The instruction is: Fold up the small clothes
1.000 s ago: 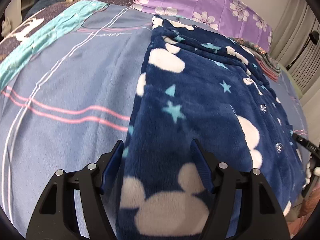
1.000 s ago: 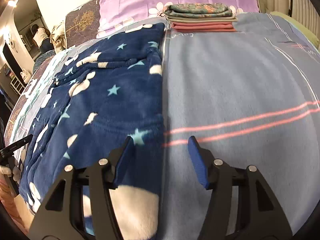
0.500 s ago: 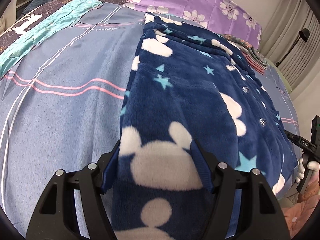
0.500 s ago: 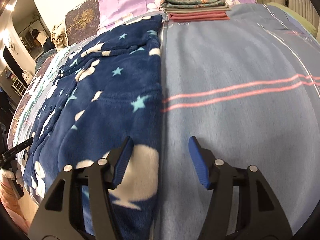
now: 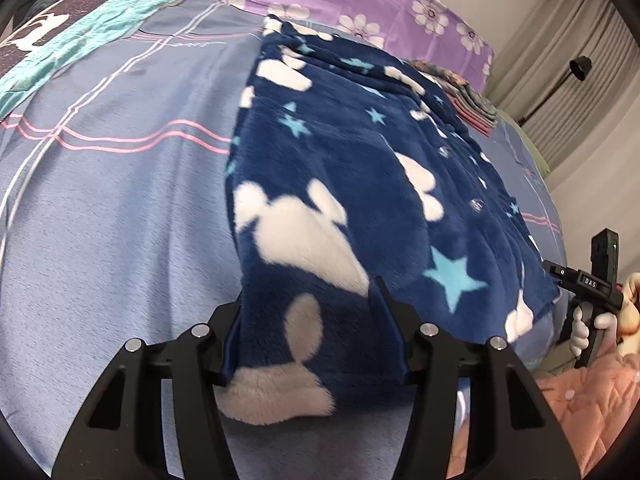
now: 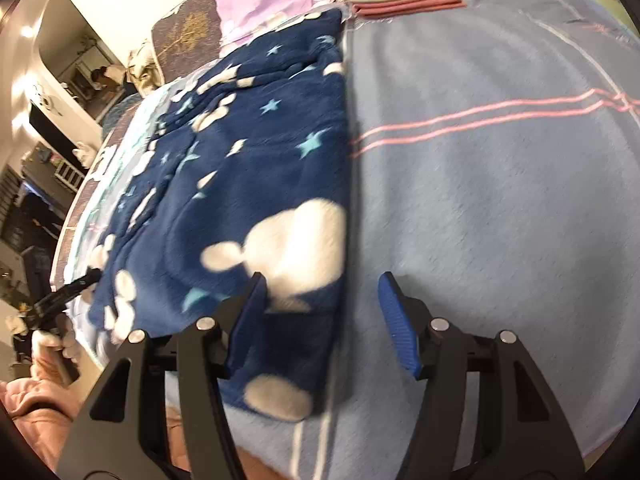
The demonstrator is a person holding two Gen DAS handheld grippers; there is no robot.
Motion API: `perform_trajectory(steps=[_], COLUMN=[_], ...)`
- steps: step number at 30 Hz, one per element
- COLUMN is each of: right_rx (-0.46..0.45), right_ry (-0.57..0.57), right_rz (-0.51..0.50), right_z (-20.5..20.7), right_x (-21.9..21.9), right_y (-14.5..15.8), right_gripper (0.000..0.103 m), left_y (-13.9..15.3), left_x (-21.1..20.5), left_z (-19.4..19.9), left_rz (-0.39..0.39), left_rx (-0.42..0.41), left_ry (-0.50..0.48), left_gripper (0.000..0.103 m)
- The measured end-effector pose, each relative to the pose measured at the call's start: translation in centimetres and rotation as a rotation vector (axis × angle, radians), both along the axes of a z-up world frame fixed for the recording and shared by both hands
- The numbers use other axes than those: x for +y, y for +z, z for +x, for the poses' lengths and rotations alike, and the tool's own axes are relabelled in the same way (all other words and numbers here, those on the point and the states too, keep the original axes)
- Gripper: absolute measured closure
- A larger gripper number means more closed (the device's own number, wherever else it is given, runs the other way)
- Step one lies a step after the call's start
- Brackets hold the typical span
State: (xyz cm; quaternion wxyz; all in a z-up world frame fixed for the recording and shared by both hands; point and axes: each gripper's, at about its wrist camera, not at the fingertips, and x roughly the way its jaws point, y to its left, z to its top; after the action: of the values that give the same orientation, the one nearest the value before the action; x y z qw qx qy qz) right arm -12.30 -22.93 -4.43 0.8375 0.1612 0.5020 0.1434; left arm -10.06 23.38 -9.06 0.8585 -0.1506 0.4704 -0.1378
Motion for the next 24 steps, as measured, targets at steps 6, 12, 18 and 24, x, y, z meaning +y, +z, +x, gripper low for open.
perform_trajectory(steps=[6, 12, 18, 24], right_rx=[0.008, 0.015, 0.015, -0.057], right_ry=[0.027, 0.072, 0.069, 0.110], right_rz=[0.039, 0.059, 0.132, 0.209], right_z=[0.8, 0.4, 2.3, 2.9], right_x=[0.5, 0.7, 0.9, 1.7], right_y=[-0.6, -0.4, -1.2, 1.3], right_gripper=[0.042, 0.043, 0.043, 0.086], left_y=[-0.8, -0.3, -0.5, 1.9], left_x=[0.2, -0.3, -0.5, -1.3], left_z=[1.3, 0.8, 1.9, 2.4], left_rz=[-0.057, -0.029, -0.035, -0.066], left_rx=[-0.009, 0.007, -0.012, -0.057], left_ry=[0.002, -0.022, -0.014, -0.015], left_gripper=[0.046, 0.046, 0.068, 0.086])
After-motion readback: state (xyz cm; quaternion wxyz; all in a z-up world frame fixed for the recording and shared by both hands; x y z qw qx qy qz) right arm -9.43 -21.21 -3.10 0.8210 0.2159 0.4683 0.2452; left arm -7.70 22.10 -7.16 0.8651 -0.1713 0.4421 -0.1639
